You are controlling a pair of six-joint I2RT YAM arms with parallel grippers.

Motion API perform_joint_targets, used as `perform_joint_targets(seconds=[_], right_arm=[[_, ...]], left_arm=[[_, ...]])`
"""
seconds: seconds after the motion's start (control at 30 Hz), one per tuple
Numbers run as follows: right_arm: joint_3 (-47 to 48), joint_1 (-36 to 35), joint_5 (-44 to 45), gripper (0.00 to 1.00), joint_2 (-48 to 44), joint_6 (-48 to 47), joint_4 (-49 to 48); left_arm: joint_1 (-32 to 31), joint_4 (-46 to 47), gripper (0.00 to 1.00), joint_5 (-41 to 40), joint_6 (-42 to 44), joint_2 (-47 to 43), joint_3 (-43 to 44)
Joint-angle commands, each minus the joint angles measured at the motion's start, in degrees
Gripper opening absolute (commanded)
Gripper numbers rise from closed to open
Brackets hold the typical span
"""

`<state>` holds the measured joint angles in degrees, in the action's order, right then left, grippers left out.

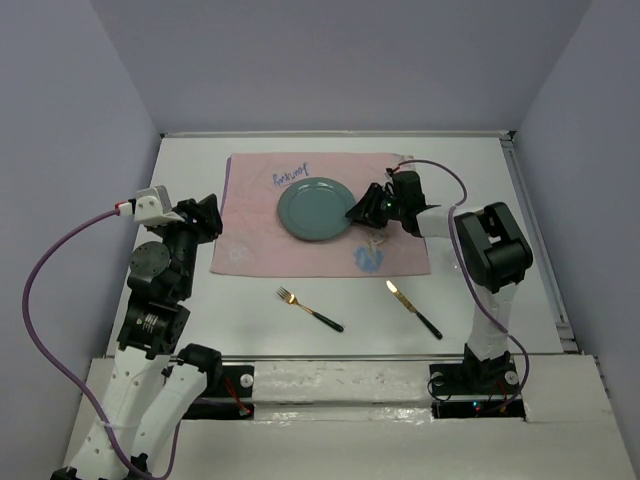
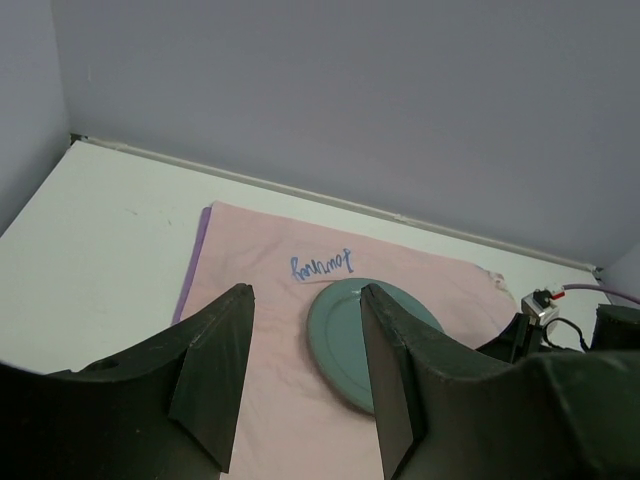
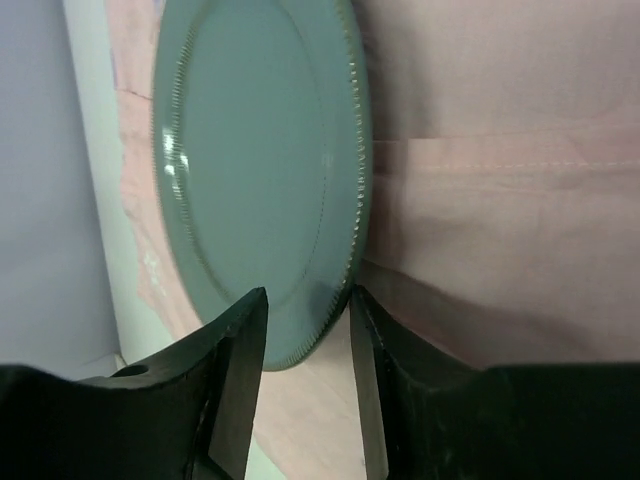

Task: Set the dinner table for one person

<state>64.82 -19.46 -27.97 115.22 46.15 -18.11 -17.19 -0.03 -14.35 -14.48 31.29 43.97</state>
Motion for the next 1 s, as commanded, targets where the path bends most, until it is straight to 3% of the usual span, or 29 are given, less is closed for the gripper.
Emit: perform_joint_targets(seconds=[0.0, 0.07, 0.23, 0.5, 0.67, 0.97], right_arm=[[1.7, 0.5, 3.1, 0.49, -2.8, -4.4, 3.2], [1.9, 0.5, 5.4, 0.60, -4.0, -6.2, 5.5], [1.6, 0.5, 11.7, 0.64, -9.8, -11.1, 11.4], [0.4, 3.6, 35.8, 0.58, -29.3, -22.2, 29.4], [-5.6, 7.0, 49.1, 0.57, -42.2, -22.9, 39.4], [-11.6, 12.3, 53.5, 0.54, -49.5, -20.3, 49.2]], left_arm=[[-0.3, 2.2, 0.57, 0.6, -0.1, -0.8, 0.1], [-0.4, 2.3, 0.57, 0.7, -0.2, -1.1, 0.1], [-1.4, 2.4, 0.58, 1.8, -0.5, -1.9, 0.2], [-6.4, 2.3, 0.65, 11.4, -0.7, -5.4, 0.0], [-13.4, 0.6, 0.73, 10.5, 1.6, -7.0, -2.6], [-23.1, 0.1, 0.75, 4.1, 4.5, -7.6, -3.6]])
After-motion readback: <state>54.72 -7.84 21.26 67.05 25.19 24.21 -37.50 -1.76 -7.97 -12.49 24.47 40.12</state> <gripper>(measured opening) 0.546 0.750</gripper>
